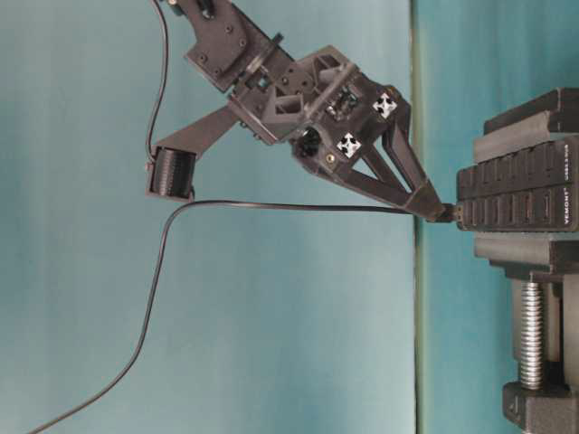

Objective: Insert the USB into the center port of the fixed hub
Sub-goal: 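Close the right gripper around the black USB plug, then pull the USB plug out of the end port with the right gripper, then carry the held plug along the hub to the center port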

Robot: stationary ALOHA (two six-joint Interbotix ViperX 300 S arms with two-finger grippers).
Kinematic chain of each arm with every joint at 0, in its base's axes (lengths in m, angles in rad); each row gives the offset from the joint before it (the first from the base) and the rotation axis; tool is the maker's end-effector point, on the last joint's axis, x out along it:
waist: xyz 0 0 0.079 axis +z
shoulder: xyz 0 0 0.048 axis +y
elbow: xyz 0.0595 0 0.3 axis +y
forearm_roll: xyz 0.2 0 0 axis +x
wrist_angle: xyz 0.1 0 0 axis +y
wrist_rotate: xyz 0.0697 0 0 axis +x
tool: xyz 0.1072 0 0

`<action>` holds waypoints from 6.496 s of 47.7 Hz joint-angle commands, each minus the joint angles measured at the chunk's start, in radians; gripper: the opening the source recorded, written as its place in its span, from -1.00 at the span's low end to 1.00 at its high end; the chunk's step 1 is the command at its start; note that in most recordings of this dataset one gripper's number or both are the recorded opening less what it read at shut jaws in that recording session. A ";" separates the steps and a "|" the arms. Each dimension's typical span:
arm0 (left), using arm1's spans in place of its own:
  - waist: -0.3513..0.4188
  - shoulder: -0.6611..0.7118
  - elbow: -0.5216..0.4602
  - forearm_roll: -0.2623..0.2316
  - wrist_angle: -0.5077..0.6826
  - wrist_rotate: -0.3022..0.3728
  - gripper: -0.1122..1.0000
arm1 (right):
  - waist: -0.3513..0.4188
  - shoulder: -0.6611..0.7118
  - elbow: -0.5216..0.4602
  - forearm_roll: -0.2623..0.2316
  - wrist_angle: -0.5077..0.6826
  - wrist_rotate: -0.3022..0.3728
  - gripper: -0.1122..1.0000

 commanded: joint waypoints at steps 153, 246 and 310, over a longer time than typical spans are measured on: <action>0.000 -0.017 -0.006 0.002 -0.006 -0.021 -0.80 | 0.014 -0.032 -0.092 0.015 0.097 0.012 -0.62; 0.000 -0.017 0.011 0.002 -0.006 -0.054 -0.80 | 0.100 -0.140 -0.100 0.037 0.156 0.064 -0.64; 0.000 -0.017 0.009 0.002 -0.008 -0.055 -0.80 | 0.130 -0.086 -0.057 0.021 0.137 0.094 -0.64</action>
